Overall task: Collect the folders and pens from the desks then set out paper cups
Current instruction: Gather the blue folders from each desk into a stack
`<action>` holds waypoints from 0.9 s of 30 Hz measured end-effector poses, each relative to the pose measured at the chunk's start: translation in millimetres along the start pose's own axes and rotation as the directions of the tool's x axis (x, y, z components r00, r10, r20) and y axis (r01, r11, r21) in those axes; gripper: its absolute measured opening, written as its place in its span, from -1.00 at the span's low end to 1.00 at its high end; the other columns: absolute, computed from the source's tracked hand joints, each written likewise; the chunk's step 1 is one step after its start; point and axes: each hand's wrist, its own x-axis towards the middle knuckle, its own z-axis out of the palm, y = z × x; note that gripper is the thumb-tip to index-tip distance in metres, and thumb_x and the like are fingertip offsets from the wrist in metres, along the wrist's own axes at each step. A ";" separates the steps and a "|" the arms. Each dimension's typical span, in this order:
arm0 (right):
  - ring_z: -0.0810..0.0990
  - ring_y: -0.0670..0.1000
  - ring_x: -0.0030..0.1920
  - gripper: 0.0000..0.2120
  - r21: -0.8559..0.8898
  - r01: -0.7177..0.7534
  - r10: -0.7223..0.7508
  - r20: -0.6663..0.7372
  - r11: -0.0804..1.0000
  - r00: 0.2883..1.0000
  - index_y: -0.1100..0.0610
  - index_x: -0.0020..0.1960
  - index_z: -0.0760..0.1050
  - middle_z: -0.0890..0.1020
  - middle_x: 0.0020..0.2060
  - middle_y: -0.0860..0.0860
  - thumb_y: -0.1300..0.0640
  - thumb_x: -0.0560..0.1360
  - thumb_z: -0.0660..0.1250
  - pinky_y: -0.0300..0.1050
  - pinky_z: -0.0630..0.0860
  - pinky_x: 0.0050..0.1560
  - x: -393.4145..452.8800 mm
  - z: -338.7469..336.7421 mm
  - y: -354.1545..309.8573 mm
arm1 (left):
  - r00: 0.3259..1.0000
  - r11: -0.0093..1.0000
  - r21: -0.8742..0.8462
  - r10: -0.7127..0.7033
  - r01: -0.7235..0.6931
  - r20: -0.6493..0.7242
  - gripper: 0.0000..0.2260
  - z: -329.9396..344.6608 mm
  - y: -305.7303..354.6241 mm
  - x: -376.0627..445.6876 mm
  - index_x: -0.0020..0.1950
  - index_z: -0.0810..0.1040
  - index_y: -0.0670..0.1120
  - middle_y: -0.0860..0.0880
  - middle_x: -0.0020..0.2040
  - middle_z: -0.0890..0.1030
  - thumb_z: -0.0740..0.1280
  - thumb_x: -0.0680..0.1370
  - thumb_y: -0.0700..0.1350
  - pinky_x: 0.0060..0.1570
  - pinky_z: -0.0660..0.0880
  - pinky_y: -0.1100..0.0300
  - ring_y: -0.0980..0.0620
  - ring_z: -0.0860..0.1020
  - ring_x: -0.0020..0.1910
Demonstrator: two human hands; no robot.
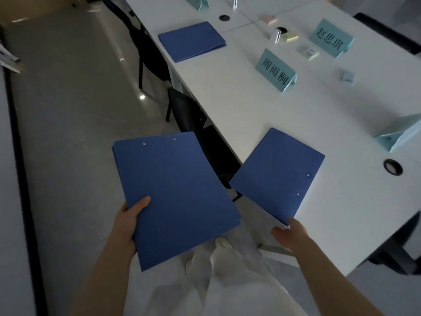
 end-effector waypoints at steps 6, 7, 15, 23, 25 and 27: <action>0.48 -0.04 0.30 -0.50 0.408 -0.174 0.147 0.097 0.896 0.984 0.17 0.47 0.28 0.51 0.28 0.03 0.08 0.57 0.27 -0.15 0.36 0.38 -11.1 0.8 -7.6 | 1.000 1.000 0.020 0.003 -0.004 0.005 -0.57 -3.6 -0.1 -4.6 0.33 0.50 -0.04 -0.12 0.15 0.65 0.45 0.47 -0.09 -0.10 0.59 -0.13 -0.23 0.64 0.03; 0.44 0.03 0.36 -0.50 0.411 -0.186 0.162 0.092 0.892 0.983 0.22 0.45 0.29 0.47 0.34 0.06 0.06 0.58 0.28 -0.10 0.37 0.37 -13.5 2.1 -7.4 | 1.000 1.000 0.024 0.002 -0.002 0.005 -0.57 -3.9 -0.6 -4.8 0.33 0.50 -0.04 -0.12 0.14 0.65 0.45 0.47 -0.08 -0.10 0.59 -0.12 -0.23 0.64 0.03; 0.62 0.18 -0.06 -0.62 0.255 0.044 -0.072 0.101 0.966 0.992 0.21 0.23 0.35 0.59 -0.03 0.20 0.02 0.54 0.34 0.08 0.52 0.06 -11.5 4.4 -12.0 | 1.000 0.999 0.037 0.004 -0.004 -0.009 -0.58 -1.6 -3.4 -3.2 0.32 0.50 -0.04 -0.12 0.15 0.65 0.46 0.47 -0.09 -0.08 0.59 -0.13 -0.23 0.64 0.04; 0.72 0.15 -0.18 -0.78 0.368 0.184 -0.282 0.234 0.911 0.930 0.24 0.24 0.35 0.68 -0.10 0.24 0.33 0.60 0.12 -0.03 0.67 -0.26 -42.8 19.3 -33.6 | 1.000 1.000 0.021 0.011 -0.011 0.007 -0.59 -3.0 -1.1 0.3 0.32 0.50 -0.02 -0.11 0.14 0.65 0.45 0.49 -0.09 -0.13 0.59 -0.11 -0.22 0.64 0.03; 0.73 0.05 -0.22 -0.76 0.480 0.159 -0.306 0.246 0.863 0.920 0.20 0.22 0.38 0.72 -0.19 0.11 0.37 0.59 0.11 -0.15 0.63 -0.33 -52.4 21.1 -34.1 | 1.000 1.000 0.007 0.013 -0.013 0.009 -0.59 -6.4 0.2 1.7 0.32 0.50 -0.03 -0.11 0.15 0.65 0.45 0.48 -0.09 -0.11 0.59 -0.12 -0.22 0.64 0.04; 0.71 -0.04 -0.27 -0.60 0.597 0.075 -0.311 0.304 0.799 0.900 0.18 0.30 0.38 0.69 0.00 0.12 0.43 0.50 0.19 -0.26 0.56 -0.37 -66.9 24.0 -30.7 | 1.000 1.000 -0.006 0.015 -0.014 0.013 -0.58 -11.1 2.0 3.1 0.33 0.50 -0.03 -0.11 0.16 0.65 0.45 0.48 -0.09 -0.11 0.59 -0.13 -0.23 0.64 0.04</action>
